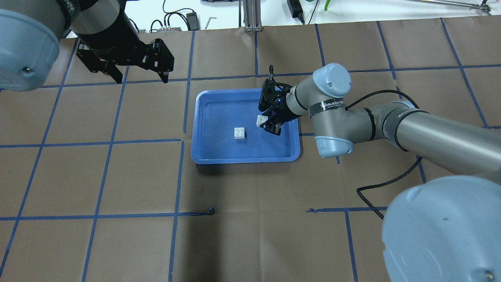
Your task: Assemble white blocks and place on blue tray
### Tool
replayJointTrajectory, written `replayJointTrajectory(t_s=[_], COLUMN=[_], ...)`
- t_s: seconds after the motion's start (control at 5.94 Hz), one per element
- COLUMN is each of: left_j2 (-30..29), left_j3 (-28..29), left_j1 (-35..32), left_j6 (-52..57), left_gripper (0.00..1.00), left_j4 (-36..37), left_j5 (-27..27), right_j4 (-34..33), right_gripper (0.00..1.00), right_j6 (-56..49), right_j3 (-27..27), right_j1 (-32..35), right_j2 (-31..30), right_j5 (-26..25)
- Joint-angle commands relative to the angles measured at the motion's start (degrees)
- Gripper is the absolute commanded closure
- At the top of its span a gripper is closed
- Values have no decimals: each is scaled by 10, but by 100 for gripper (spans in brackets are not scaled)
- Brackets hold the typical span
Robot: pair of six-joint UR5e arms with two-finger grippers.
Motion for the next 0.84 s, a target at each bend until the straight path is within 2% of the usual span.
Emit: replayJointTrajectory(t_s=[0.0, 0.67], left_j2=[-8, -7], left_j3=[4, 4], left_j1=[1, 0], left_j6=[-8, -8], left_gripper=[1, 1], left_j4=[11, 12], left_j5=[-2, 1], right_j4=[-29, -29], right_gripper=[70, 72], right_j6=[1, 1], right_j3=[1, 2], right_j1=[26, 28], right_j2=[23, 20], right_j5=[-1, -3])
